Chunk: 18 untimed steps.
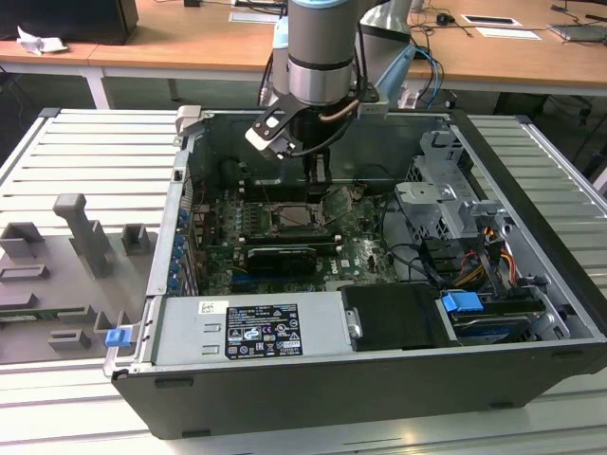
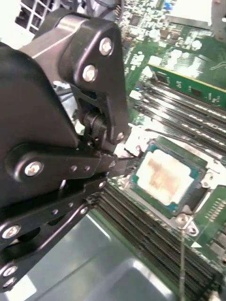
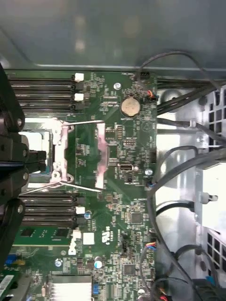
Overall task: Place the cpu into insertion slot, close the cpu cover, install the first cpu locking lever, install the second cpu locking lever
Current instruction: 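Close the cpu cover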
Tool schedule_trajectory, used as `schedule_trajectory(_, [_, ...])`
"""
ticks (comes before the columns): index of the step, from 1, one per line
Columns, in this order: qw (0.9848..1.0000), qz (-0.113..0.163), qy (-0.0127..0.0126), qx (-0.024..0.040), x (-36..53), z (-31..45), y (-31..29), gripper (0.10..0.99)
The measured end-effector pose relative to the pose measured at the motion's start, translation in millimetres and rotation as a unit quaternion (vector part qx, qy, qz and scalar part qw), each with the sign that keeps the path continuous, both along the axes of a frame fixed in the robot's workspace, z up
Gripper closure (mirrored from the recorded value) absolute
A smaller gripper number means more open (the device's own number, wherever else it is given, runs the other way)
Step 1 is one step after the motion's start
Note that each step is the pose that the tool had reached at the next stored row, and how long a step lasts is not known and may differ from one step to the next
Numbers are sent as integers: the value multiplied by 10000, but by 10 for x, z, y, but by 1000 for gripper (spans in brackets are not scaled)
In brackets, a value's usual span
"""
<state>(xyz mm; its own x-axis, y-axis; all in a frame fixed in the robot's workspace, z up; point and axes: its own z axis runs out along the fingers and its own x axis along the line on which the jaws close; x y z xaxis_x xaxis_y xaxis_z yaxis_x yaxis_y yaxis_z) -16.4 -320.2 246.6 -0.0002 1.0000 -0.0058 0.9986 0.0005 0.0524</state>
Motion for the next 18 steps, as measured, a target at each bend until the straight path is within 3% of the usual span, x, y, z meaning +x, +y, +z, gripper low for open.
schedule_trajectory(3, [10000, 0, 0, 0, 1, 85, 0, 980])
schedule_trajectory(7, [10000, 1, 0, -3, 13, 85, -2, 980])
schedule_trajectory(9, [10000, 0, 1, -4, 105, 79, -2, 980])
schedule_trajectory(12, [10000, 1, 3, -13, 174, 75, -2, 980])
schedule_trajectory(18, [10000, 0, 3, -13, 202, 77, -1, 980])
